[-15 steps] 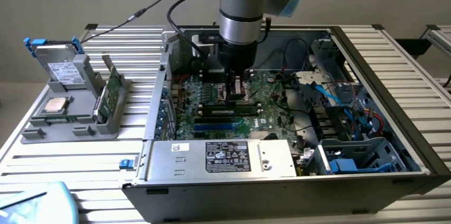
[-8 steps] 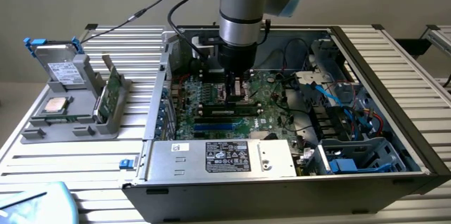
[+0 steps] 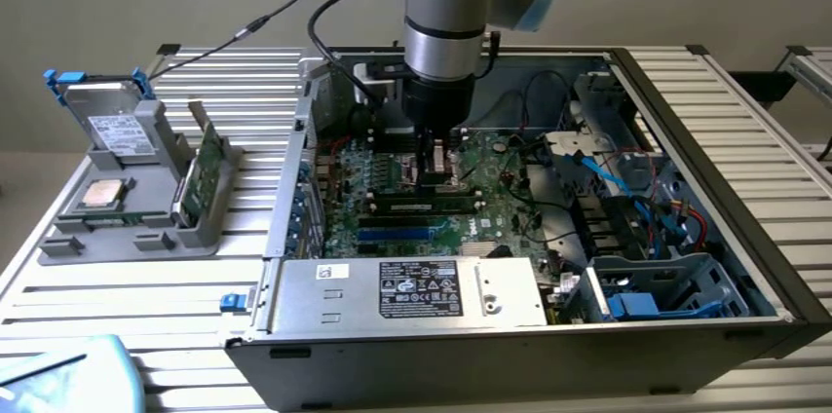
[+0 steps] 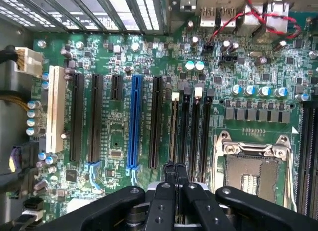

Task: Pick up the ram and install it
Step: 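Press down the ram until it locks into place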

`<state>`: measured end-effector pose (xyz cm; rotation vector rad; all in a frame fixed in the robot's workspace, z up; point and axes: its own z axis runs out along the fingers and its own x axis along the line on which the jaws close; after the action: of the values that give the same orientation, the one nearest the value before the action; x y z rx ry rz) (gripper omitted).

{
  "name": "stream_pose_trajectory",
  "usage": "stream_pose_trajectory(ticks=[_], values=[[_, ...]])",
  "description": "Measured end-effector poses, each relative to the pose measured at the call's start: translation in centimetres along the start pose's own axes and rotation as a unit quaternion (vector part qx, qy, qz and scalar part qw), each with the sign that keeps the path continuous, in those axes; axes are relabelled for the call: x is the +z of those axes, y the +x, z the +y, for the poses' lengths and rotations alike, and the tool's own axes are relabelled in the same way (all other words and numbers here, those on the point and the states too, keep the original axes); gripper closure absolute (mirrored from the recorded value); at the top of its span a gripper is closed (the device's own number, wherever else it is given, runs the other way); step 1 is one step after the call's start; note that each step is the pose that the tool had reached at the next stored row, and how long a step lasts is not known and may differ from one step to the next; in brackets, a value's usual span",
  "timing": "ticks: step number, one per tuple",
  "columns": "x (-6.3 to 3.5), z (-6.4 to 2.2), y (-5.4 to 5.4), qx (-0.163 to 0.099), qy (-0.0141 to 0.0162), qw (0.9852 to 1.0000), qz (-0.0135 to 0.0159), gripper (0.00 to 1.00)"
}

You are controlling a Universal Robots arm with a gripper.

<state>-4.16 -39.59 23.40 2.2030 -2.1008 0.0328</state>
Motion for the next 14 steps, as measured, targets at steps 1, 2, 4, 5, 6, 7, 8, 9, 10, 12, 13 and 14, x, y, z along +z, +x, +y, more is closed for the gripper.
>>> stream_pose_trajectory(ticks=[1,2,4,5,6,7,8,9,10,12,13,14], values=[[-0.35,0.01,0.1,0.0,0.0,1.0,-0.0002,0.89],[-0.72,0.04,0.1,0.0,0.0,1.0,-0.0004,0.89],[-1.43,0.07,0.3,0.0,0.0,1.0,-0.0008,0.89],[-1.7,0.05,0.4,0.0,-0.0002,1.0,-0.0011,0.89],[-1.93,-0.03,0.6,0.0,-0.0003,1.0,-0.0022,0.89],[-2.11,-0.13,0.8,0.0,-0.0004,1.0,-0.0032,0.89],[-2.23,-0.23,0.9,0.0,-0.0004,1.0,-0.0044,0.89],[-2.31,-0.35,1.1,0.0,-0.0004,1.0,-0.0057,0.89],[-2.31,-0.44,1.2,0.0,-0.0004,1.0,-0.0068,0.89],[-2.31,-0.45,1.2,0.0,-0.0004,1.0,-0.0073,0.89],[-2.31,-0.45,1.2,0.0,-0.0004,1.0,-0.0073,0.89],[-2.31,-0.45,1.2,0.0,-0.0004,1.0,-0.0073,0.89]])
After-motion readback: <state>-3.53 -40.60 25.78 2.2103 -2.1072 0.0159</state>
